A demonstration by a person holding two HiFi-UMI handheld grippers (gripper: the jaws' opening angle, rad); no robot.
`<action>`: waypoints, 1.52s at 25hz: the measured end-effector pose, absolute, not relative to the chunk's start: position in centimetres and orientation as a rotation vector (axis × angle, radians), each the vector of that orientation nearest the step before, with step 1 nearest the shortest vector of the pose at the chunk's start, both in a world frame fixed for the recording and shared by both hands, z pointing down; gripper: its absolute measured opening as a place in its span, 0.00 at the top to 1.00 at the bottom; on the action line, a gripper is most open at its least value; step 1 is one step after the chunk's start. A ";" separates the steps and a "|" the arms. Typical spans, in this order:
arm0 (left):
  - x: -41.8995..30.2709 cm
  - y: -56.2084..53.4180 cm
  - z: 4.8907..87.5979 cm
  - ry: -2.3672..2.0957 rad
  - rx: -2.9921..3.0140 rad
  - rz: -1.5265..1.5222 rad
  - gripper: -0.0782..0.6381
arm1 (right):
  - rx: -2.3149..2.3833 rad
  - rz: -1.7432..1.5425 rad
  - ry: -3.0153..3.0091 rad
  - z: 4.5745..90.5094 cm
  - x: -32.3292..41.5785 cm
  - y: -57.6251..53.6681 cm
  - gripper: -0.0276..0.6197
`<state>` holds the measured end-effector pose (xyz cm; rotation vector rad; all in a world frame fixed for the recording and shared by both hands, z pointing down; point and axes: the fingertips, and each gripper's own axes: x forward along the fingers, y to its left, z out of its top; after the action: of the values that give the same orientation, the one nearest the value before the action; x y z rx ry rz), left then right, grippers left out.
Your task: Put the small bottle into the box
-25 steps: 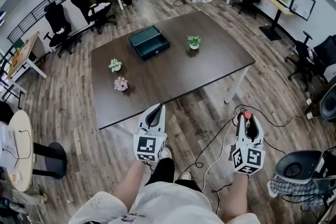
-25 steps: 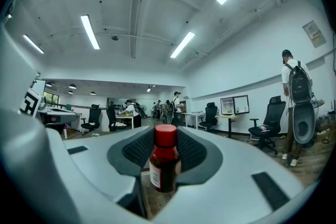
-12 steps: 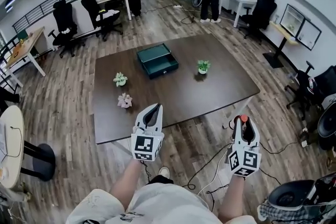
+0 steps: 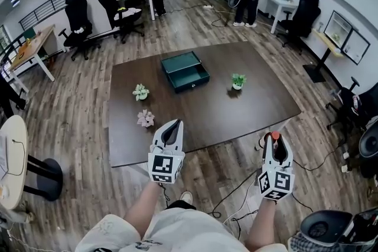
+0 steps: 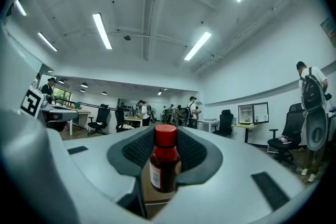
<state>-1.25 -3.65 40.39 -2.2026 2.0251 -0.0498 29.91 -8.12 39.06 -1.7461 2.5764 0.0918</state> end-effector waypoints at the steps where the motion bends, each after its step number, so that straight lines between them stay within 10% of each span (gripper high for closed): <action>1: -1.5 -3.8 40.5 2.029 -2.203 -0.053 0.89 | -1.746 0.087 2.580 39.1 29.6 -8.4 0.76; 38: -22.3 -12.0 42.6 2.455 -1.824 -0.060 0.89 | -1.257 0.113 2.876 39.0 5.9 -27.6 0.76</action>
<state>-22.30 -11.96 42.59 -1.8238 2.4553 -0.0597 5.87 -27.64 38.99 -1.2575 2.8761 0.1132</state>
